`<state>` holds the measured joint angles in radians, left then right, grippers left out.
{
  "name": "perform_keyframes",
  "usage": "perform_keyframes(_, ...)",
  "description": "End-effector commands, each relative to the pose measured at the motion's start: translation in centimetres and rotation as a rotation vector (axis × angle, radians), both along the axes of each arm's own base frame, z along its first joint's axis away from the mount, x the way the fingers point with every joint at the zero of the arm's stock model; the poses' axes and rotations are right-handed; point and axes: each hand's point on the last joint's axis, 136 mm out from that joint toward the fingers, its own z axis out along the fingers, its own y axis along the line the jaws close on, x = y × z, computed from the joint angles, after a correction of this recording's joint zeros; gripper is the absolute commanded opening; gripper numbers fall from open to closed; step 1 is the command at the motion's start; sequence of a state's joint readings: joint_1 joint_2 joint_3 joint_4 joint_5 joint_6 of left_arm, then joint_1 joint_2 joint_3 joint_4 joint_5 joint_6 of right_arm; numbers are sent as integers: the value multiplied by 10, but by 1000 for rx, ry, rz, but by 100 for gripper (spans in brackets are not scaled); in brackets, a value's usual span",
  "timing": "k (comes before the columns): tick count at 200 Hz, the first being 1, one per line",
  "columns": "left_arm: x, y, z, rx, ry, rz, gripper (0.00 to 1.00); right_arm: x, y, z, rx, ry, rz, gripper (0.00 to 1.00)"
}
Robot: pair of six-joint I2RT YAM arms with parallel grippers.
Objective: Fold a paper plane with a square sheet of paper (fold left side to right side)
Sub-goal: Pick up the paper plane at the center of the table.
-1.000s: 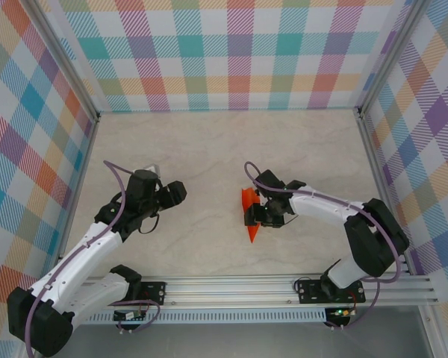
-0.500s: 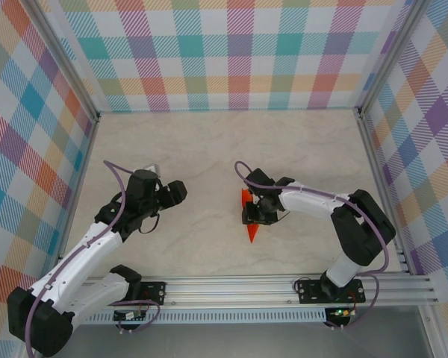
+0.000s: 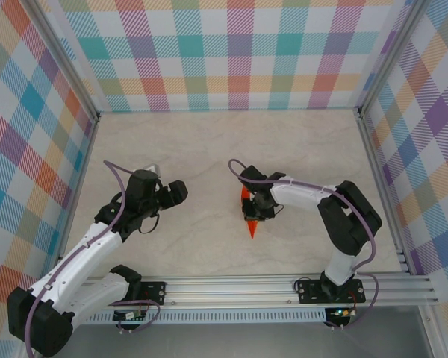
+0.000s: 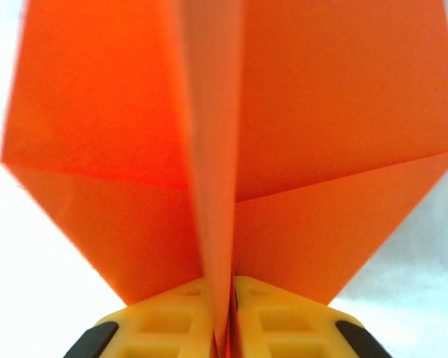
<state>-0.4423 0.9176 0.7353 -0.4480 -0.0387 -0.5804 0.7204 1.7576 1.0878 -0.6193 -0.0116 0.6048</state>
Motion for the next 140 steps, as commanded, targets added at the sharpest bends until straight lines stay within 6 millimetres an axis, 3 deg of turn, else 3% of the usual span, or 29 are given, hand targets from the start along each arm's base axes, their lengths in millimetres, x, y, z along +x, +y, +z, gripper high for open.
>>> perform_keyframes(1, -4, 6, 1, 19, 0, -1, 86, 25, 0, 24, -82, -65, 34, 10)
perform_keyframes(43, -9, 7, 7, 21, -14, -17, 90, 95, 6, 45, -138, -72, 48, 9)
perform_keyframes(59, -11, 7, 8, 17, -19, -22, 99, 123, 8, 49, -171, -71, 46, 9)
perform_keyframes(70, -12, 9, 9, 22, -21, -18, 100, 138, 12, 53, -190, -77, 55, 9)
perform_keyframes(99, -15, 11, 9, 23, -25, -15, 100, 157, 19, 43, -219, -33, 59, 9)
perform_keyframes(140, -16, 9, 9, 24, -18, -28, 100, 159, 30, 21, -187, 25, 63, 9)
